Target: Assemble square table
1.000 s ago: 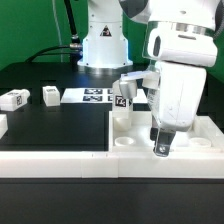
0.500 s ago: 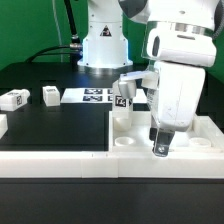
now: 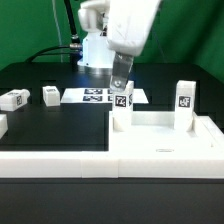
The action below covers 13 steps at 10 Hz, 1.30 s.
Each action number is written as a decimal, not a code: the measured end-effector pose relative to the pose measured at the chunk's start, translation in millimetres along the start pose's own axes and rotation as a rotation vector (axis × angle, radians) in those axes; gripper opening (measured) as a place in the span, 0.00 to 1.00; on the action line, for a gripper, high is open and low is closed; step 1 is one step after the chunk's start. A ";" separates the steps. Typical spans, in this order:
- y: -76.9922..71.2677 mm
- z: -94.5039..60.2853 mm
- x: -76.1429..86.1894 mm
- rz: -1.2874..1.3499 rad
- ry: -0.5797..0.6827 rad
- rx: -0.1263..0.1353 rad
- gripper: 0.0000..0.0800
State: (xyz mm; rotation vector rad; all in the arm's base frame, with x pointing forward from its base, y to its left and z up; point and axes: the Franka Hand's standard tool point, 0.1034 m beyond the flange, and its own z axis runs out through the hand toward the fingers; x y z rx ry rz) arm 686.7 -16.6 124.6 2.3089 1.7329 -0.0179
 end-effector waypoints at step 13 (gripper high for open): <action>-67.8 -1.7 -87.0 0.762 -0.007 0.138 0.81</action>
Offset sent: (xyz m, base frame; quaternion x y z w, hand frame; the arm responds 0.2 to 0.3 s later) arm 0.0000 0.0000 0.0000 0.0000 0.0000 0.1938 0.9810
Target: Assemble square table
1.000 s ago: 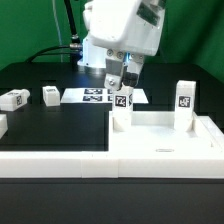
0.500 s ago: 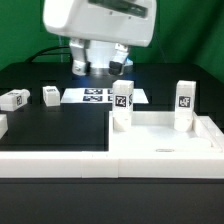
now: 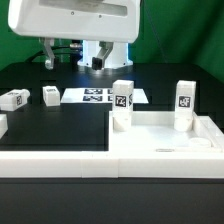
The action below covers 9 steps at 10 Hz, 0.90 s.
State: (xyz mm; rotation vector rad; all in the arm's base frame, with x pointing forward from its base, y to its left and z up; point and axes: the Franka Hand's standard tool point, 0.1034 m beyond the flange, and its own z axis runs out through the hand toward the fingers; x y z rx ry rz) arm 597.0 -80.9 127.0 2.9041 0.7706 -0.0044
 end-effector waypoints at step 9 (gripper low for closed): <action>-8.2 25.0 -101.7 0.198 -0.458 0.232 0.81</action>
Offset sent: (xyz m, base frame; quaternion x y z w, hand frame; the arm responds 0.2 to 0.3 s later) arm -0.0812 -0.0514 -0.0140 0.0664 -0.1692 0.1252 0.9753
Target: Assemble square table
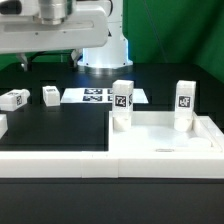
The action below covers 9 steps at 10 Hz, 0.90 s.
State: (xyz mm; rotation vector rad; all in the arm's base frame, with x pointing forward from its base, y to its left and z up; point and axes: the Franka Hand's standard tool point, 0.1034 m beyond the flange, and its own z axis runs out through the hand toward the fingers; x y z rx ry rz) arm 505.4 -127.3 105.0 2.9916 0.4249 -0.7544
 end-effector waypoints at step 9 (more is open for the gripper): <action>-3.2 62.1 -23.1 0.029 -0.373 0.080 0.81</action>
Offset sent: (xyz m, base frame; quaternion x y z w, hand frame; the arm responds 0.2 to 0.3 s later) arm -0.0523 -0.0294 -0.0360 0.0106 -0.1458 0.0297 0.9888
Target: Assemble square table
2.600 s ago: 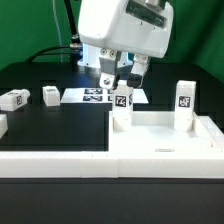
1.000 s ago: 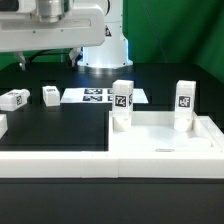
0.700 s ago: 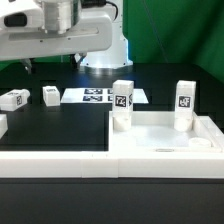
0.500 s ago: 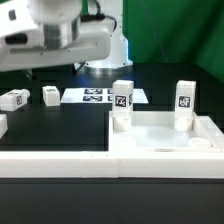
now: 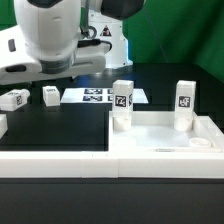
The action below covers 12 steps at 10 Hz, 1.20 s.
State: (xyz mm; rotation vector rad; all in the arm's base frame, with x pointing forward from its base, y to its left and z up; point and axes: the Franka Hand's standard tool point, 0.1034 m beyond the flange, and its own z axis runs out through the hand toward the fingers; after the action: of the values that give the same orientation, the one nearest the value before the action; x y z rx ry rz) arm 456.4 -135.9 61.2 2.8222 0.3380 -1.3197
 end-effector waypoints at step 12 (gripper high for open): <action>1.8 64.9 -10.5 -0.001 0.025 -0.007 0.81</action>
Offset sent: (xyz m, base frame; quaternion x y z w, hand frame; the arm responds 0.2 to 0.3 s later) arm -0.0759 -0.0166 -0.0181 0.0101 0.0040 0.0462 0.9989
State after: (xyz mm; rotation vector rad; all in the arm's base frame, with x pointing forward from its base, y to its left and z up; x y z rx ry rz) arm 401.0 -146.0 27.1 2.8355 0.3431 -1.2815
